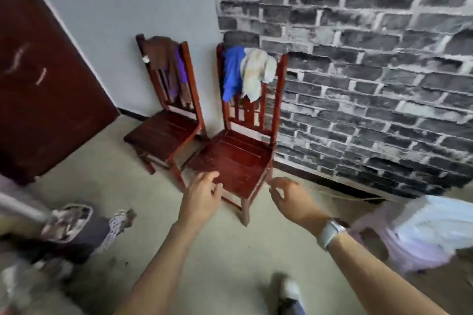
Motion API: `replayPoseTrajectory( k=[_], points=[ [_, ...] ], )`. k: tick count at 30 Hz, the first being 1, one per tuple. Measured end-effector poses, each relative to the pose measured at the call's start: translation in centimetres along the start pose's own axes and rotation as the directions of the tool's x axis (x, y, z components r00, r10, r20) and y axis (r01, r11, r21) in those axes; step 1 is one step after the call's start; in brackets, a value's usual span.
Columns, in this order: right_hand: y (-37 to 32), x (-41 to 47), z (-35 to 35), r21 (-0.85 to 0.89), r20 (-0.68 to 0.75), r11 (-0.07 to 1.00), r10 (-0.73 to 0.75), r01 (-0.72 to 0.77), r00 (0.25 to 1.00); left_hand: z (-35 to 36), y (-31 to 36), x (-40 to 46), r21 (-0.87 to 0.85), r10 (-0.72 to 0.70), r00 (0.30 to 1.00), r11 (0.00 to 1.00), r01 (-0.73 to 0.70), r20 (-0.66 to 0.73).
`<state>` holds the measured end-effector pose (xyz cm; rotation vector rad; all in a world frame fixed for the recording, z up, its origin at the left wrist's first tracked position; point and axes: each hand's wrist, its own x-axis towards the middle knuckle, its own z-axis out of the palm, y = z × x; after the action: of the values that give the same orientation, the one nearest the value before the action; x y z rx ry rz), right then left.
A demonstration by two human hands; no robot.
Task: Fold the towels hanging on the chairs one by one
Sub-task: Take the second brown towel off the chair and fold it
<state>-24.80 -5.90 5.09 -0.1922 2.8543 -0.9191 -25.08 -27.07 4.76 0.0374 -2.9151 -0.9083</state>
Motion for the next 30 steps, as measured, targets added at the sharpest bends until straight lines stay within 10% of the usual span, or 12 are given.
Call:
replayPoseTrajectory(
  k=[14, 30],
  points=[
    [-21.2, 34.3, 10.8, 0.055, 0.291, 0.934, -0.353, 0.353, 0.889, -13.6, -20.3, 22.7, 0.005, -0.301, 0.916, 0.95, 0.313, -0.264],
    [-36.2, 64.2, 19.7, 0.037, 0.164, 0.945, -0.326, 0.324, 0.931, -24.7, -39.3, 49.8, -0.023, -0.29, 0.936, 0.956, 0.291, -0.199]
  ],
)
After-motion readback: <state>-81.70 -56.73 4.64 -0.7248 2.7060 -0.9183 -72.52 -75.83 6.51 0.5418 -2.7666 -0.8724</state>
